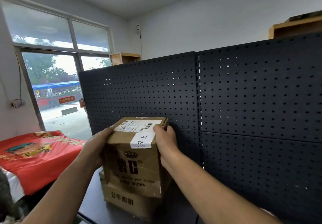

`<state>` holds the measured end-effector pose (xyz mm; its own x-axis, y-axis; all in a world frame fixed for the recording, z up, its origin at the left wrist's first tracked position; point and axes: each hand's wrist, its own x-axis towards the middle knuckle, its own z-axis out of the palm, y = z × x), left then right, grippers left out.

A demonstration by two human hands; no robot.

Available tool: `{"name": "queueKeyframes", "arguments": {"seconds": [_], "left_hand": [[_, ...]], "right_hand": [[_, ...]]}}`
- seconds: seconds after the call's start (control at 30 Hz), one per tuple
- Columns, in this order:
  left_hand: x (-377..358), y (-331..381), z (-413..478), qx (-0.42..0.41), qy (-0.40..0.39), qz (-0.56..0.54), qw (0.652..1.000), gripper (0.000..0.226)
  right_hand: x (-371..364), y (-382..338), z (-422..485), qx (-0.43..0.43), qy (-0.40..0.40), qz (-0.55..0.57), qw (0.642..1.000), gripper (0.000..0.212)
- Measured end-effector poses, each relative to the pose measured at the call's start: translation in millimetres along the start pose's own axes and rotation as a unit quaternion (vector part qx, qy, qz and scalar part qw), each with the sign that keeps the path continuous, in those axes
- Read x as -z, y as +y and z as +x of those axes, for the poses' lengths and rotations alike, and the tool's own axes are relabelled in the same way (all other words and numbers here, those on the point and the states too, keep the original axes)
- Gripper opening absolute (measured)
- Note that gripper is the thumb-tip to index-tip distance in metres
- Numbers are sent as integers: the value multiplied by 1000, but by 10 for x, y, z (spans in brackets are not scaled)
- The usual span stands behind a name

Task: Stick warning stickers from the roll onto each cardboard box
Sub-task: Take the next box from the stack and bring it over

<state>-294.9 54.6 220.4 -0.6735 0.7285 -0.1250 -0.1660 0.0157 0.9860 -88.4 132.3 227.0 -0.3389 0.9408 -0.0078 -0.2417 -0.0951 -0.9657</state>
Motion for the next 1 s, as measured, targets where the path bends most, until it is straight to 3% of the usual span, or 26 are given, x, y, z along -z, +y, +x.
{"name": "queueKeyframes", "arguments": {"seconds": [0.13,0.47,0.77,1.0], "left_hand": [[-210,54,-400,-23,-40,29,999,45],[-1067,-124,-1305,-82,-80,3,993,33],[-2141,-604,-2033,-35,-113,-49,992,41],[-2954,-1060,-2657,-15,-168,-75,983,12]], "right_hand": [[334,-93,-155,-9,-16,34,999,18],[1515,-465,-676,15,-1,35,999,19],[2772,-686,-1041,45,60,-14,997,20],[3780,-738,-1337,61,110,-18,992,16]]}}
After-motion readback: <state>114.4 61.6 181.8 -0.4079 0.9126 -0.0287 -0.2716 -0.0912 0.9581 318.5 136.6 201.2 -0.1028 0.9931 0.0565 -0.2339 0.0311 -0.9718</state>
